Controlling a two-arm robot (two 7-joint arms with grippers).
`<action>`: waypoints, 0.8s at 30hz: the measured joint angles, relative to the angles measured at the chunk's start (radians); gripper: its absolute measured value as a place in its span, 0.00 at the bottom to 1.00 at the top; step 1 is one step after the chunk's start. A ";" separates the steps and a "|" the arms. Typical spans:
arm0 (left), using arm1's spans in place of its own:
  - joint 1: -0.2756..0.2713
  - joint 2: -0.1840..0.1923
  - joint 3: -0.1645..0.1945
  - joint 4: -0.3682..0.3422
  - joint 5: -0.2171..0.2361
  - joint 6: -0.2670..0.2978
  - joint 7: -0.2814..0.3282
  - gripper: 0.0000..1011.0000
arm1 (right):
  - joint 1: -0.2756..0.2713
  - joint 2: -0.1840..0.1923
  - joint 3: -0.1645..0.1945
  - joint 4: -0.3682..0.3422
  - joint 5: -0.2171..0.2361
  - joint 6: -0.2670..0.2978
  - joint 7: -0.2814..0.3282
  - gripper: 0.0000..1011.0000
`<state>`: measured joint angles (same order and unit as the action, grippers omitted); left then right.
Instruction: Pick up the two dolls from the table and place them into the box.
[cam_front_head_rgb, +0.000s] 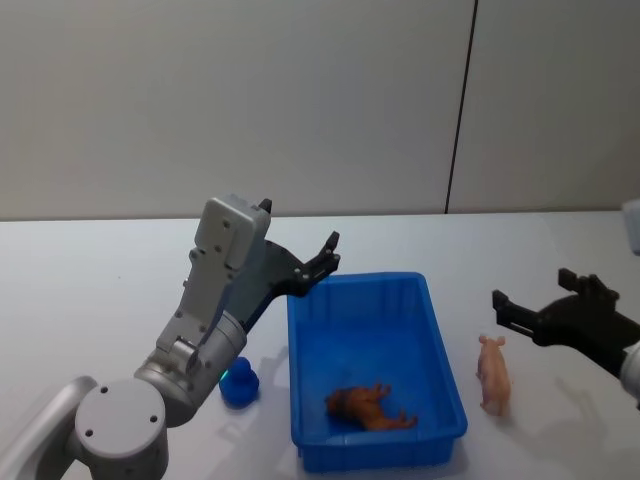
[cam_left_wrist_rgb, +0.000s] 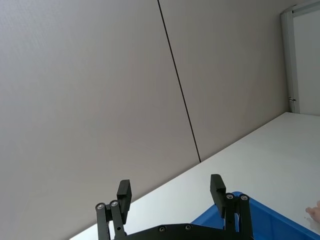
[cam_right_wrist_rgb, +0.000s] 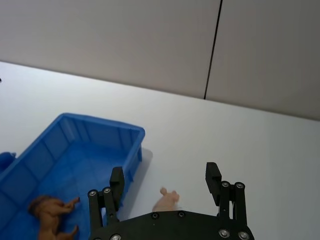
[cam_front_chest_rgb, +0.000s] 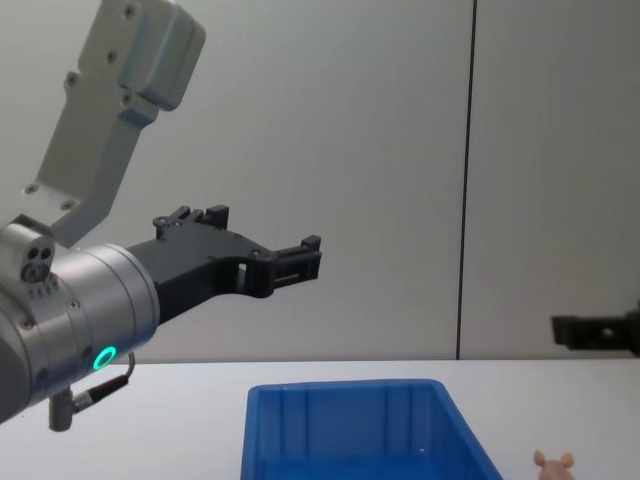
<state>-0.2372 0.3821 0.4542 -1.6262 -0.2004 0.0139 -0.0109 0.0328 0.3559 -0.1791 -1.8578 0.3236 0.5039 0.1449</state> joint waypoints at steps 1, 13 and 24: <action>0.000 0.000 0.000 0.000 0.000 0.000 0.000 0.99 | -0.007 0.011 0.007 -0.004 0.010 0.012 0.003 0.99; 0.000 0.000 0.000 0.000 0.000 0.000 0.000 0.99 | -0.043 0.053 0.023 -0.006 0.032 0.080 0.032 0.99; 0.000 0.000 0.000 0.000 0.000 0.000 0.000 0.99 | -0.039 0.033 0.003 0.030 -0.012 0.119 0.007 0.99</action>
<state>-0.2372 0.3821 0.4543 -1.6262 -0.2004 0.0138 -0.0109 -0.0060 0.3893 -0.1765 -1.8277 0.3115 0.6224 0.1515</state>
